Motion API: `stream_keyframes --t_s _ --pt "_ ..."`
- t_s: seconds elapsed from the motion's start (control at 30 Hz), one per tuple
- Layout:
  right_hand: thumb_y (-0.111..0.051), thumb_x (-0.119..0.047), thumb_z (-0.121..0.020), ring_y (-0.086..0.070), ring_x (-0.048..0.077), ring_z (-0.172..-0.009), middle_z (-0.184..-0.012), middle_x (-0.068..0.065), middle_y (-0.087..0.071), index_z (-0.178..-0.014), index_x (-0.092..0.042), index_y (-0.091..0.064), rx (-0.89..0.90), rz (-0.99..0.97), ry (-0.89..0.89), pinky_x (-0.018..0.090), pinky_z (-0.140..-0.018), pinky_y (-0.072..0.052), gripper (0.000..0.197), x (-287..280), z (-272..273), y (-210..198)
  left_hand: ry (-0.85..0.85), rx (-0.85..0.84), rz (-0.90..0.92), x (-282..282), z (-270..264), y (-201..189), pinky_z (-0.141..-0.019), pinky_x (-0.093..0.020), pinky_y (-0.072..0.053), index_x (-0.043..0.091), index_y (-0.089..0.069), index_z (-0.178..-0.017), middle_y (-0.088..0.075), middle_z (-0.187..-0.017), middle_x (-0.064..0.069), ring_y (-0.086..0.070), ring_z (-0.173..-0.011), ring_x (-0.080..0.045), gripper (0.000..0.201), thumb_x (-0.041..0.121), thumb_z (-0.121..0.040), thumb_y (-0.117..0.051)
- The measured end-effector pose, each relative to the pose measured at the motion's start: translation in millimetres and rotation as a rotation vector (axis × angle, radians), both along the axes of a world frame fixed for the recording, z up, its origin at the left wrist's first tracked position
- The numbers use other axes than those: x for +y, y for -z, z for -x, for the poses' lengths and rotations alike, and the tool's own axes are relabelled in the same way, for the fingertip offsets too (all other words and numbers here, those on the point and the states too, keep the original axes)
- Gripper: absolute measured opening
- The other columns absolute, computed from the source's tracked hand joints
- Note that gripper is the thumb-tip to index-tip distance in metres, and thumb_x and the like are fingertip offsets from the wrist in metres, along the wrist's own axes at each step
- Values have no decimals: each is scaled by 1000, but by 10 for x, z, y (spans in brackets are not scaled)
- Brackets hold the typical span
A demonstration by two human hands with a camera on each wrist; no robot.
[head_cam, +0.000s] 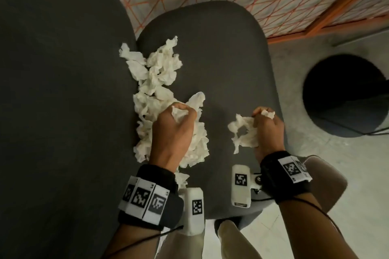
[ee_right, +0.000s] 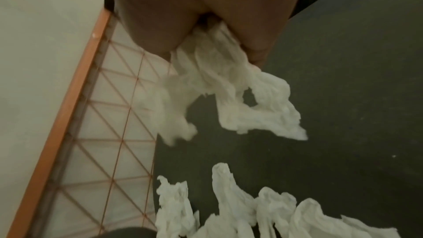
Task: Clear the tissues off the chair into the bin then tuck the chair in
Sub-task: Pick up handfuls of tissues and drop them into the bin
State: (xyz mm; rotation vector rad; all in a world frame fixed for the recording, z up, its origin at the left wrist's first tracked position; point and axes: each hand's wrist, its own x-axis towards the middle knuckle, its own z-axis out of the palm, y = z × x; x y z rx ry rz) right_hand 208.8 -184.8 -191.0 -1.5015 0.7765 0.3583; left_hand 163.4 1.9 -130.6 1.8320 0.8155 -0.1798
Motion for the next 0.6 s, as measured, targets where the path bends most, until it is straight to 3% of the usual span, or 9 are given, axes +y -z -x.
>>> stream_keyframes --t_s 0.07,0.13,0.3,0.43,0.53,0.6 --pt "-53 -16 -67 -54 18 -54 -64 2 -54 -70 -18 -58 51 -72 59 29 -52 -46 7 -182 80 -24 134 26 -3 -242 -42 31 -47 -13 -38 23 -62 -79 -52 -43 15 -48 -43 -1 21 41 -89 -62" --pt "-58 -16 -76 -55 22 -57 -70 6 -57 -77 -16 -58 71 -70 107 33 -54 -48 1 -471 199 0 280 28 -25 -568 -79 72 -52 -16 -43 23 -62 -79 -63 -55 12 -60 -54 -1 26 47 -88 -63" --pt "-61 3 -77 -62 27 -69 -77 14 -61 -93 -13 -60 99 -106 232 41 -69 -54 23 -1161 586 97 478 46 167 -1350 -41 174 -53 -25 -58 15 -60 -82 -64 -69 3 -67 -62 -12 23 35 -92 -65" --pt "-61 5 -70 -68 35 -82 -88 15 -67 -87 -18 -69 152 -107 420 57 -87 -54 30 -1871 1035 258 712 128 186 -2061 117 397 -39 -24 -44 20 -58 -81 -62 -61 1 -56 -44 -14 22 37 -94 -61" --pt "-59 -2 -74 -67 44 -95 -100 22 -68 -80 -26 -71 168 -16 516 63 -85 -53 27 -2320 1400 417 914 170 99 -2559 267 636 -53 -27 -47 20 -59 -68 -58 -56 7 -55 -52 -15 39 44 -97 -53" --pt "-64 -9 -79 -68 38 -93 -102 15 -70 -83 -25 -70 140 10 565 61 -85 -54 17 -2550 1638 495 1033 224 62 -2881 388 770 -68 -31 -50 20 -57 -60 -59 -58 8 -58 -61 -18 48 48 -99 -46"
